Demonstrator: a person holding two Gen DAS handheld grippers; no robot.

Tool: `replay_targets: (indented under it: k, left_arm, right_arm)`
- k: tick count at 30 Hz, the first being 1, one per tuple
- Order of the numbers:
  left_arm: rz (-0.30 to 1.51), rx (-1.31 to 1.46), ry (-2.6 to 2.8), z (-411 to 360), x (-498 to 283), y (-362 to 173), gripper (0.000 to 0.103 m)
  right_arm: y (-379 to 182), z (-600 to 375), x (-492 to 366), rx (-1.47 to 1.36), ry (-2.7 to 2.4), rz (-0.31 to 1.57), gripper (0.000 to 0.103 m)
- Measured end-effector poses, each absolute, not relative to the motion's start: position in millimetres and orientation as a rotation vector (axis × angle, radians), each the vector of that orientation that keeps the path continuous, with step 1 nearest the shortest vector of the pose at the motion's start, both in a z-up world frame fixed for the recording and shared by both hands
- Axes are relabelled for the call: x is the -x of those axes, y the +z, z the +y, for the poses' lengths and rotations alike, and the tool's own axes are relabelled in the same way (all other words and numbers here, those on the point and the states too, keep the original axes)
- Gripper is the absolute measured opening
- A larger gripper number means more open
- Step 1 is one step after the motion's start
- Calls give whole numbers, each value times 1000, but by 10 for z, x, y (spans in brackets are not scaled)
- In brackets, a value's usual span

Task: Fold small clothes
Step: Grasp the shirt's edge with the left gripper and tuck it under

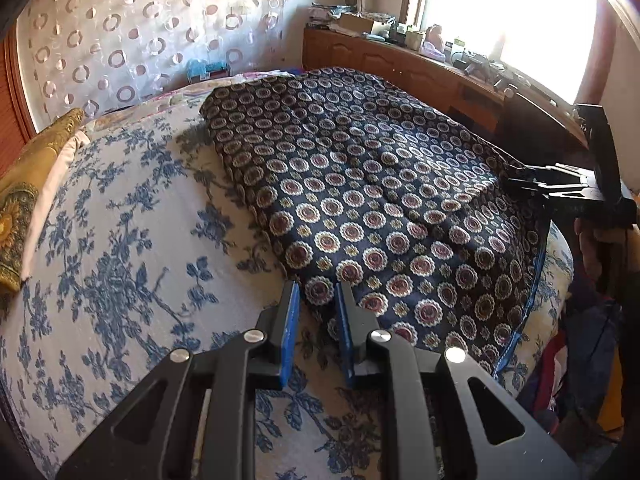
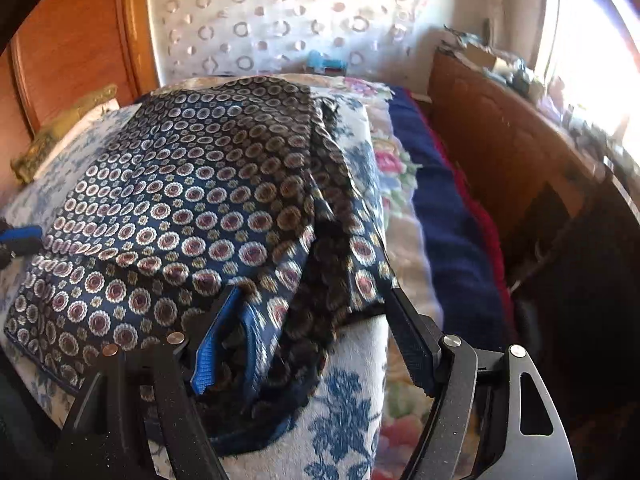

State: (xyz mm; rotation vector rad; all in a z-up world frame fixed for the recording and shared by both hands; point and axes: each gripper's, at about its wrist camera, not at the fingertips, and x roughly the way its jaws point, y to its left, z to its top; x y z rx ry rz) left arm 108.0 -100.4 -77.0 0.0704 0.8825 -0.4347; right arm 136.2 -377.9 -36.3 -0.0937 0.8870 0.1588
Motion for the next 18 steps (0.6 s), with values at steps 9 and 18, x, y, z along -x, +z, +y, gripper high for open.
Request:
replay_targets:
  k: [9, 18]
  left_arm:
    - [920, -30, -485, -1024, -993, -823, 29]
    - [950, 0, -537, -1059, -787, -822, 32]
  right_arm:
    - [-432, -3769, -1162, 34, 191, 887, 75]
    - [-458, -3632, -1011, 67, 212, 875, 75]
